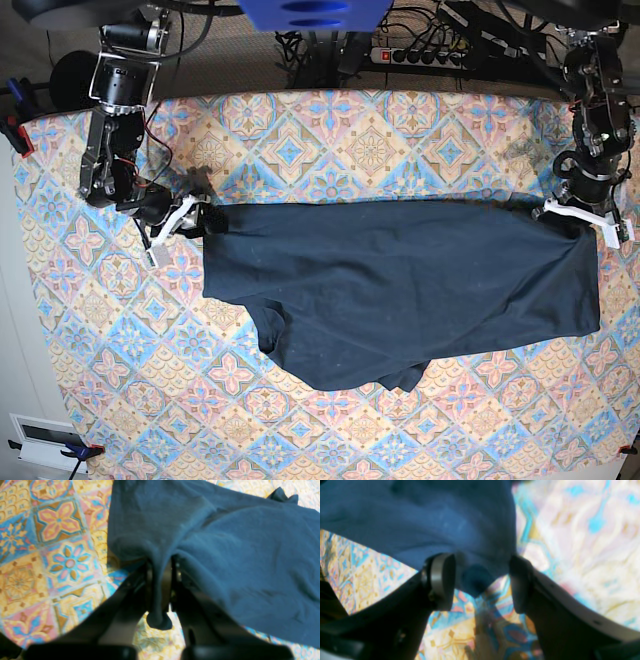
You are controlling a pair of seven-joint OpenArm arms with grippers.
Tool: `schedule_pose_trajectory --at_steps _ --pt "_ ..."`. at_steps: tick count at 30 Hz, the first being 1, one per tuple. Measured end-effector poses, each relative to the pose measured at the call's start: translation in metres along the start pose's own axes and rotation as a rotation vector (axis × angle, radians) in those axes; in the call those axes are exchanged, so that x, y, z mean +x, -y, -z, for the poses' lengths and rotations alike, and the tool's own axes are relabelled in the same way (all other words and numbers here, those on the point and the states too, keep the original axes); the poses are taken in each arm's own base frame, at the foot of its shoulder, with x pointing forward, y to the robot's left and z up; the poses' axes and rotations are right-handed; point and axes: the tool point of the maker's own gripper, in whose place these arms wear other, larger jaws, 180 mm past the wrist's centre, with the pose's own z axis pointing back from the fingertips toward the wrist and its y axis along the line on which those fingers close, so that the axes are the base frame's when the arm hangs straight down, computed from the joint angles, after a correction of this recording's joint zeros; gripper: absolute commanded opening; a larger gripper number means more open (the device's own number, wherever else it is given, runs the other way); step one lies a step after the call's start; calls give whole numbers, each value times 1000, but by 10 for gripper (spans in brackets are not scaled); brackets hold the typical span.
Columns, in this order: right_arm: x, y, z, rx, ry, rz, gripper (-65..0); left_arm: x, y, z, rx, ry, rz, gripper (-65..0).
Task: Layout the t-shirt on the table in an organized manner, then fold the t-shirt properly
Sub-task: 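Lift the shirt edge with both grippers, stretching it between them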
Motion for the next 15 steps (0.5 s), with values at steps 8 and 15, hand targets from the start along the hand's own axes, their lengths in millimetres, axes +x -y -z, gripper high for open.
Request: schedule_pose_trajectory --at_steps 8,15 --pt "3 3 -2 -7 15 -2 -312 0 0 0 0 0 1 -650" --pt "39 10 -9 -23 106 -4 -312 0 0 0 0 0 1 -650"
